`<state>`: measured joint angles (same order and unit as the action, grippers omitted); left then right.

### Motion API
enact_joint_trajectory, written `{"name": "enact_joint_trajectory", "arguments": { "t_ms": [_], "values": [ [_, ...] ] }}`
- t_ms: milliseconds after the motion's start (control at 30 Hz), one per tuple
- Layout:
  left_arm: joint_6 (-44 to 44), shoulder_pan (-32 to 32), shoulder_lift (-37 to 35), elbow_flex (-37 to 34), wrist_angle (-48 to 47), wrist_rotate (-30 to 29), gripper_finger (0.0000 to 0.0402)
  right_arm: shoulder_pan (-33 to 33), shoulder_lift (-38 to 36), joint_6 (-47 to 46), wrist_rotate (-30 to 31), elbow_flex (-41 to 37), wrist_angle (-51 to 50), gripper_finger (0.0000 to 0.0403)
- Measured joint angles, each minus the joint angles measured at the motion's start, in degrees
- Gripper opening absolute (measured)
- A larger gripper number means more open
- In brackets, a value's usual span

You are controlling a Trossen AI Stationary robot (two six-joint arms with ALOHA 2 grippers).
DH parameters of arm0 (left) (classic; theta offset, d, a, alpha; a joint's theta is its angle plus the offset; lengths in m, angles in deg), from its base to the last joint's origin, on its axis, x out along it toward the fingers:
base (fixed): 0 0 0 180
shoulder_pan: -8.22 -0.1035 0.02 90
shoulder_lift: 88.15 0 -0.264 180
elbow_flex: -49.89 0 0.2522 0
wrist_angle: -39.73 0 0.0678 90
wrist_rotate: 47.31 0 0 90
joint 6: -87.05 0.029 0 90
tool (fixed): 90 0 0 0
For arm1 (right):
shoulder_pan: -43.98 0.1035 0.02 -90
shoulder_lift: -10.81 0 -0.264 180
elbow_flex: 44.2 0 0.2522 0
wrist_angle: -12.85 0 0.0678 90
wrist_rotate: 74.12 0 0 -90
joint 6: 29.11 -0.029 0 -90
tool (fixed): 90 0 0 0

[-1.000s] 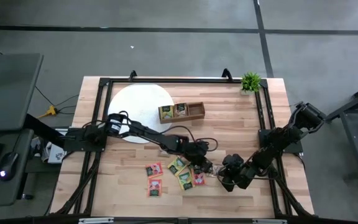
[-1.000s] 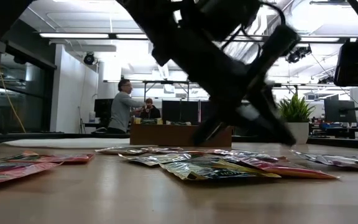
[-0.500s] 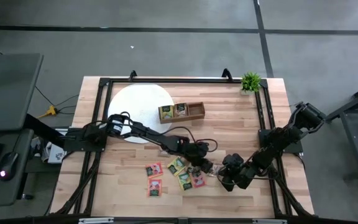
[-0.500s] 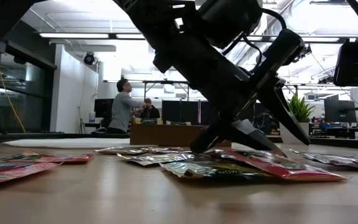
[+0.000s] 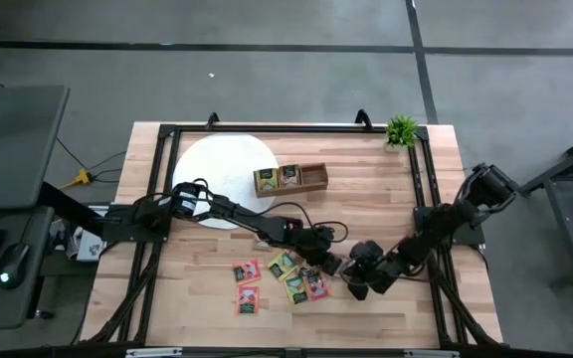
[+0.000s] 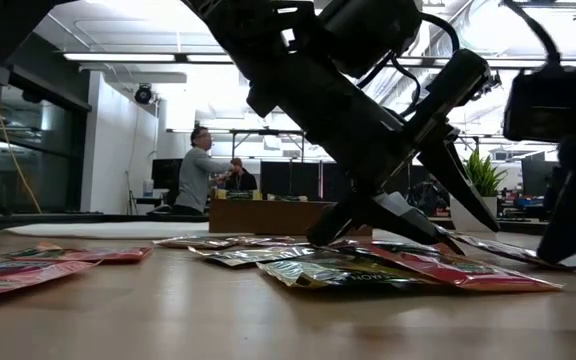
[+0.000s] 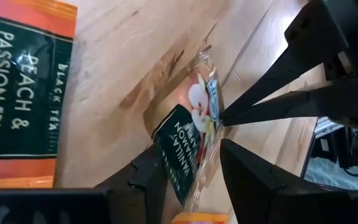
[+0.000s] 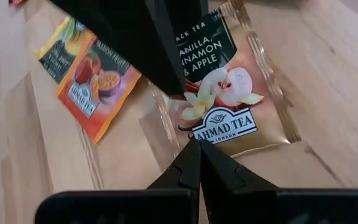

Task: Pick & Place Tea
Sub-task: Put the brown tea bag into the middle compartment of the wooden organizer

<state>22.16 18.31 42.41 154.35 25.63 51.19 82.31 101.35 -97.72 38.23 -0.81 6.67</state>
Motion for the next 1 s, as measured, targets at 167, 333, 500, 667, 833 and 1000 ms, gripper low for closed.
{"name": "enact_joint_trajectory", "arguments": {
  "t_ms": [167,333,500,667,833,1000],
  "values": [
    [0.66,-0.33,0.00,0.01,-0.20,-0.31,0.0120,-0.90,0.00,1.39,-1.15,0.04,0.19,0.0000],
    [2.90,-0.44,0.00,0.00,-0.16,0.59,0.0023,-0.88,-0.02,1.59,-1.47,0.07,0.22,0.0000],
    [3.83,-0.39,0.00,0.00,-0.17,1.29,0.0006,-0.88,-0.04,1.61,-1.71,0.09,0.40,0.0001],
    [4.55,-0.39,0.00,0.00,-0.20,1.67,0.0002,-0.89,-0.27,1.90,-3.85,0.09,1.42,0.0019],
    [5.10,-0.39,0.00,-0.01,-0.24,1.64,0.0001,-0.83,-4.26,2.32,-5.68,0.09,-0.16,0.0063],
    [8.45,-0.97,0.00,0.00,-0.23,2.17,0.0001,-0.86,-12.17,2.67,-5.34,0.09,-7.59,0.0099]
  ]
}}
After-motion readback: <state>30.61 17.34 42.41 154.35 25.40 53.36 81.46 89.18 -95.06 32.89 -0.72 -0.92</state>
